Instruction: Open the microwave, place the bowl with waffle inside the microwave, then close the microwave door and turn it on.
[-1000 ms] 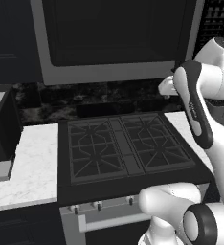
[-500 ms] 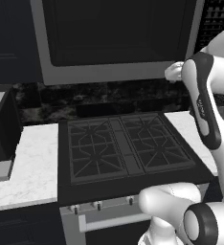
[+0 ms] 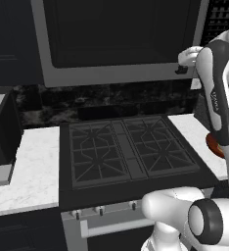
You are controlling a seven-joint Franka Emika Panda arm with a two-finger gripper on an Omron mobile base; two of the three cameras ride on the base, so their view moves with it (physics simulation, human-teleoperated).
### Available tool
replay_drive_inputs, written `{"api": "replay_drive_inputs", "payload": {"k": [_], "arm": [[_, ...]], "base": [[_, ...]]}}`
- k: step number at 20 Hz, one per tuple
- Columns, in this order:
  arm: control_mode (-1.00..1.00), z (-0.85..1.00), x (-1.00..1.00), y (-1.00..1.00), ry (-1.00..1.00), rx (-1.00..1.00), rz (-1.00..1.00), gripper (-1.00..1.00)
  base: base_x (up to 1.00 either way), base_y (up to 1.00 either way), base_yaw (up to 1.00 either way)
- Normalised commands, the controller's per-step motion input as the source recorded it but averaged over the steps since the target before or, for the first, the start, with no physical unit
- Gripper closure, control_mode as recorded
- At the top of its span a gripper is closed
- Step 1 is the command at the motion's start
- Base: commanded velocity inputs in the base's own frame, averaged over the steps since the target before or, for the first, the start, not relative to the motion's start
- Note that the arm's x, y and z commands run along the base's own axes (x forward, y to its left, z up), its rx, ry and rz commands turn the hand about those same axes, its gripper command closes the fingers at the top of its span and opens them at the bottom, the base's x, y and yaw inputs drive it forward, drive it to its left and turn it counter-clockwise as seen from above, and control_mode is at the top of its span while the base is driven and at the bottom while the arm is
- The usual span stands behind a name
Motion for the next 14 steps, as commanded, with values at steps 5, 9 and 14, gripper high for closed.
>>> {"api": "replay_drive_inputs", "payload": {"k": [5,9,14], "arm": [[-1.00,0.20,0.21,-0.18,-0.05,0.00,-0.02,-1.00],[-1.00,0.01,0.45,-0.08,0.00,0.00,0.00,-1.00],[-1.00,0.00,0.63,-0.10,-0.01,0.00,0.00,-1.00]], "base": [[0.00,0.00,0.00],[0.00,0.00,0.00],[0.00,0.00,0.00]]}}
